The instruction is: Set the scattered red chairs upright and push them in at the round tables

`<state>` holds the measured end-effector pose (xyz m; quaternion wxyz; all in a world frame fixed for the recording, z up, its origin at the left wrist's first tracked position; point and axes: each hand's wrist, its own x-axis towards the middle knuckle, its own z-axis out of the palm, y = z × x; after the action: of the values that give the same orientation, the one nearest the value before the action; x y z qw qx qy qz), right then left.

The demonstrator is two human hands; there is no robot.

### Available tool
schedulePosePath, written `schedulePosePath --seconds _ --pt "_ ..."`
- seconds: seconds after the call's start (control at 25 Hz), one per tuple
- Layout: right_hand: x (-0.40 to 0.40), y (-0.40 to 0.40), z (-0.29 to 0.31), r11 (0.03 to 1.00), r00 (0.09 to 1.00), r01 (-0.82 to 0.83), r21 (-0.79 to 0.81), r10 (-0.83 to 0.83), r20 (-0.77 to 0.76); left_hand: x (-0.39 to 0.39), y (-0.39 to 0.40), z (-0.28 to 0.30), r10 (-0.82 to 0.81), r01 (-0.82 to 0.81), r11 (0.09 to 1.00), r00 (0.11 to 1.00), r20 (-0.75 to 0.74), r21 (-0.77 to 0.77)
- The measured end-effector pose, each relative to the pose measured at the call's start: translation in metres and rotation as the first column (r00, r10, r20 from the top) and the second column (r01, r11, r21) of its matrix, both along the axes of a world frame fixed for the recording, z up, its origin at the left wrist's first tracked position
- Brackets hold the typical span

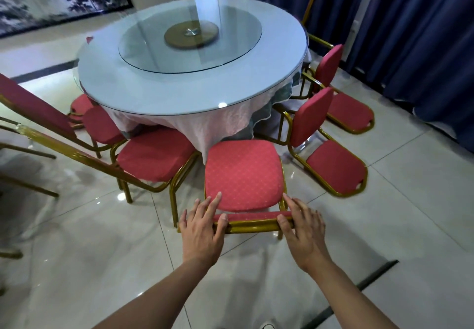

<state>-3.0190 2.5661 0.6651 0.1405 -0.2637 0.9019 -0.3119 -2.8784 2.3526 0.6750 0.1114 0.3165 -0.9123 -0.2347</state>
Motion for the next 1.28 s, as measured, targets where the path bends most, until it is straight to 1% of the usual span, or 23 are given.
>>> schedulePosePath --seconds 0.12,0.32,0.52,0.64,1.0,1.2,1.28 --pt "-0.014 -0.009 0.001 1.0 1.0 0.001 0.0 -0.001 0.009 -0.014 -0.008 0.005 0.009 -0.009 1.0 1.0 0.004 0.001" --pt "-0.038 -0.028 0.003 0.999 0.999 0.032 -0.003 -0.032 -0.02 -0.04 -0.02 0.006 0.046 -0.046 0.998 0.999 0.001 -0.04" --pt "-0.076 -0.057 0.011 1.0 1.0 0.012 0.003 -0.012 0.021 -0.078 -0.051 0.008 0.048 -0.048 0.997 0.999 0.01 -0.059" --pt "-0.105 -0.074 0.014 1.0 1.0 -0.007 0.002 0.007 0.024 -0.105 -0.069 0.009 0.063 -0.061 0.996 0.998 0.025 -0.063" --pt "-0.182 -0.098 0.009 0.997 0.996 -0.083 -0.01 0.083 0.021 -0.167 -0.083 0.002 0.138 -0.137 0.987 0.99 0.002 -0.084" --pt "-0.24 -0.096 0.016 0.991 0.991 -0.132 0.015 0.131 0.04 -0.214 -0.068 0.0 0.206 -0.206 0.975 0.978 -0.007 -0.08" --pt "-0.257 -0.096 0.02 0.986 0.986 -0.161 0.048 0.158 0.058 -0.227 -0.066 -0.001 0.225 -0.224 0.972 0.974 0.005 -0.066"
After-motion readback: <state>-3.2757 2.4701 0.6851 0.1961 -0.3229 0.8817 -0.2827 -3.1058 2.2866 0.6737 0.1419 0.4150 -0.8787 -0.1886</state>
